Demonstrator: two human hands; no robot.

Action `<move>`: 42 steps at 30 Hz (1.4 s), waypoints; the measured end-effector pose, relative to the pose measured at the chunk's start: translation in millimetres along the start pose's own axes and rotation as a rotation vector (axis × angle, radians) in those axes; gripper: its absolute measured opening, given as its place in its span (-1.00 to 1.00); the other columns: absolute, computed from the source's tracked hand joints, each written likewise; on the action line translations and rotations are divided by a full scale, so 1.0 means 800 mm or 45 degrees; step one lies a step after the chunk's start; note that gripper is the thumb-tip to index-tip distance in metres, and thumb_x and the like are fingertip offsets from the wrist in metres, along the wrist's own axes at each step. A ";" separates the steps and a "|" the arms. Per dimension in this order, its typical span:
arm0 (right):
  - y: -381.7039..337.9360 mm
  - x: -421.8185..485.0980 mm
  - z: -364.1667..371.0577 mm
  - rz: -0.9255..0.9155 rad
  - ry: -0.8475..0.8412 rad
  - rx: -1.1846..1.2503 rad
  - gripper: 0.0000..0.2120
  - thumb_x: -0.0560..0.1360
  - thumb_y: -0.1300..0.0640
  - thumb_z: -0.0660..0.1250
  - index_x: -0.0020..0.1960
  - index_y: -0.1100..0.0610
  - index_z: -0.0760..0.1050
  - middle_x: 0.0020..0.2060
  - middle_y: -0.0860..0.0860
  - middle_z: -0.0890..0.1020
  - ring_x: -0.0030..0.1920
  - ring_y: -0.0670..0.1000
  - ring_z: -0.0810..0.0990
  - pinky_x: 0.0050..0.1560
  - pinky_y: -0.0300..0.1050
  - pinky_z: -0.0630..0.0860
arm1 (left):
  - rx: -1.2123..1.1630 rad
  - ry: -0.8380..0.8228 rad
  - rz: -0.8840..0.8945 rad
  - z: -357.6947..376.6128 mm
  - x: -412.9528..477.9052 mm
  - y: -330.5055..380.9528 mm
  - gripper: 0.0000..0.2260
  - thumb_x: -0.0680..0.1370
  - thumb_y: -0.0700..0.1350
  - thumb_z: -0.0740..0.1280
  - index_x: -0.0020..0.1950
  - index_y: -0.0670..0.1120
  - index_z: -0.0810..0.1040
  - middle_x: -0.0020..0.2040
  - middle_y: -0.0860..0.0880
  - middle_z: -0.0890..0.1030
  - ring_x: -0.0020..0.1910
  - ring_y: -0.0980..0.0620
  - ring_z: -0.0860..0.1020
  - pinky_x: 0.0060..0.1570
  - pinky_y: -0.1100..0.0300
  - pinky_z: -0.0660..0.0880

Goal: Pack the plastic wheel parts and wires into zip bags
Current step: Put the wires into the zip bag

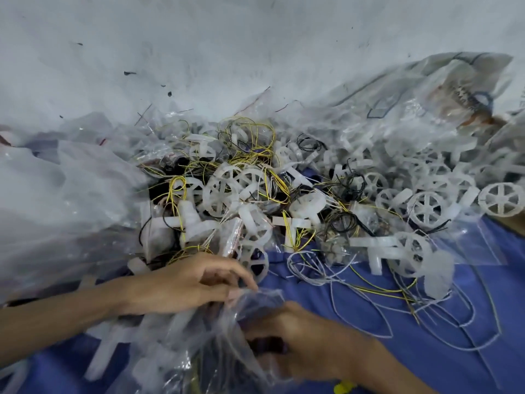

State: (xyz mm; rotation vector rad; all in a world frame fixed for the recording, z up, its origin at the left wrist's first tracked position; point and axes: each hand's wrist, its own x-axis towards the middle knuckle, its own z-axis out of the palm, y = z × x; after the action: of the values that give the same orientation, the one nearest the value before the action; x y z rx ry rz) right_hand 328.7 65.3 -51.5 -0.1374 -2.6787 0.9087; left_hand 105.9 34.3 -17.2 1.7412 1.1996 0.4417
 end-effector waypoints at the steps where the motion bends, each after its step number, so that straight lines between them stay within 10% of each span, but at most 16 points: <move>1: 0.000 0.006 0.002 0.003 -0.021 -0.055 -0.79 0.44 0.32 0.37 0.07 0.31 0.59 0.02 0.18 0.62 0.02 -0.04 0.48 0.02 -0.63 0.21 | -0.054 0.103 0.043 0.008 0.000 -0.002 -0.79 0.54 -0.11 0.33 0.00 0.22 0.62 -0.24 0.10 0.61 -0.24 0.23 0.53 -0.19 0.39 0.42; 6: -0.013 0.024 0.015 0.252 0.043 -0.124 -0.94 0.33 0.36 0.38 -0.23 0.26 0.60 -0.24 0.16 0.65 -0.15 0.01 0.53 -0.16 -0.20 0.41 | -0.189 0.351 0.064 0.031 0.015 0.017 -0.63 0.57 -0.27 0.27 -0.14 0.19 0.68 -0.22 -0.13 0.64 -0.28 -0.07 0.52 -0.21 0.26 0.39; 10: -0.019 0.027 -0.025 0.275 -0.072 0.020 -0.80 0.43 0.41 0.22 -0.19 0.15 0.53 -0.31 0.06 0.60 -0.22 -0.24 0.47 -0.09 -0.53 0.31 | -0.229 0.404 0.130 0.038 0.029 0.034 -0.67 0.58 -0.27 0.24 -0.07 0.12 0.69 -0.35 0.10 0.57 -0.38 0.20 0.44 -0.36 0.45 0.31; 15: -0.022 -0.008 -0.068 0.463 0.231 0.004 -0.38 0.56 -0.26 -0.01 -0.12 0.29 0.49 -0.25 0.11 0.54 -0.22 -0.02 0.43 -0.14 -0.30 0.31 | -0.643 0.880 0.183 0.013 0.029 0.039 -0.65 0.56 -0.35 0.23 -0.11 0.01 0.71 -0.29 0.02 0.62 -0.32 0.19 0.55 -0.33 0.44 0.44; 18: -0.019 -0.005 -0.059 0.329 0.071 -0.305 -0.63 0.56 -0.14 0.13 -0.05 0.15 0.52 -0.13 -0.08 0.61 -0.05 -0.16 0.46 -0.03 -0.26 0.35 | -0.498 0.691 0.219 0.013 0.029 0.039 -0.76 0.54 -0.26 0.30 0.02 0.04 0.67 -0.11 -0.01 0.67 -0.13 0.12 0.62 -0.15 0.38 0.50; 22: 0.000 -0.002 -0.072 0.586 0.169 0.562 -0.79 0.52 0.06 0.27 -0.20 -0.08 0.63 -0.26 -0.29 0.62 -0.15 -0.40 0.51 -0.03 -0.51 0.38 | -0.294 0.557 0.130 0.008 0.019 0.029 -0.67 0.46 -0.03 0.33 0.23 0.10 0.49 0.10 0.09 0.63 0.11 0.14 0.58 0.09 0.22 0.51; 26: 0.015 0.000 -0.087 0.557 0.418 1.268 -0.76 0.48 0.06 0.22 -0.23 0.01 0.64 -0.27 -0.10 0.66 -0.21 -0.14 0.63 -0.14 -0.25 0.55 | -0.127 0.607 0.082 0.003 -0.040 0.001 -0.68 0.47 0.13 0.37 0.22 0.22 0.49 0.09 0.11 0.61 0.10 0.14 0.57 0.08 0.26 0.51; 31: 0.016 0.009 -0.084 0.565 0.459 1.412 -0.72 0.46 0.05 0.20 -0.11 0.23 0.57 -0.18 0.13 0.66 -0.18 0.07 0.65 -0.03 0.16 0.56 | -0.206 0.746 0.020 0.035 -0.115 -0.040 -0.63 0.34 0.22 0.45 0.09 0.14 0.62 0.04 0.11 0.62 -0.05 0.02 0.63 -0.06 -0.03 0.59; 35: -0.006 0.022 -0.077 0.510 0.402 1.458 -0.56 0.55 -0.01 0.15 0.03 0.41 0.44 -0.12 0.16 0.67 -0.11 0.11 0.65 0.04 0.27 0.44 | -0.061 0.896 0.082 0.082 -0.116 -0.023 -0.56 0.34 0.30 0.40 0.17 0.20 0.53 0.09 0.14 0.59 0.06 0.14 0.58 0.03 0.35 0.48; 39: -0.034 0.047 -0.065 0.563 0.531 1.513 -0.45 0.56 -0.09 0.07 0.20 0.39 0.44 -0.01 0.24 0.65 0.03 0.12 0.65 0.09 0.02 0.57 | 0.180 0.910 0.039 0.120 -0.094 -0.003 -0.08 0.17 0.40 0.47 0.43 0.30 0.13 0.43 0.24 0.25 0.38 0.29 0.29 0.22 0.28 0.35; 42: -0.044 0.057 -0.064 0.687 0.559 1.612 -0.50 0.56 -0.08 0.12 0.31 0.29 0.33 0.06 0.24 0.63 0.02 0.10 0.66 -0.02 -0.04 0.58 | 0.212 1.064 -0.059 0.130 -0.080 0.001 -0.05 0.13 0.16 0.54 0.33 0.53 0.04 0.32 0.49 0.27 0.30 0.48 0.28 0.20 0.40 0.32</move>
State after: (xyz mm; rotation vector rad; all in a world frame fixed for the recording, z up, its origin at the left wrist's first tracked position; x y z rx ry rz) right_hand 301.9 75.6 20.0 -0.6556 -1.2906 2.1957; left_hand 152.2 -72.3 -54.2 1.7013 1.8890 1.1379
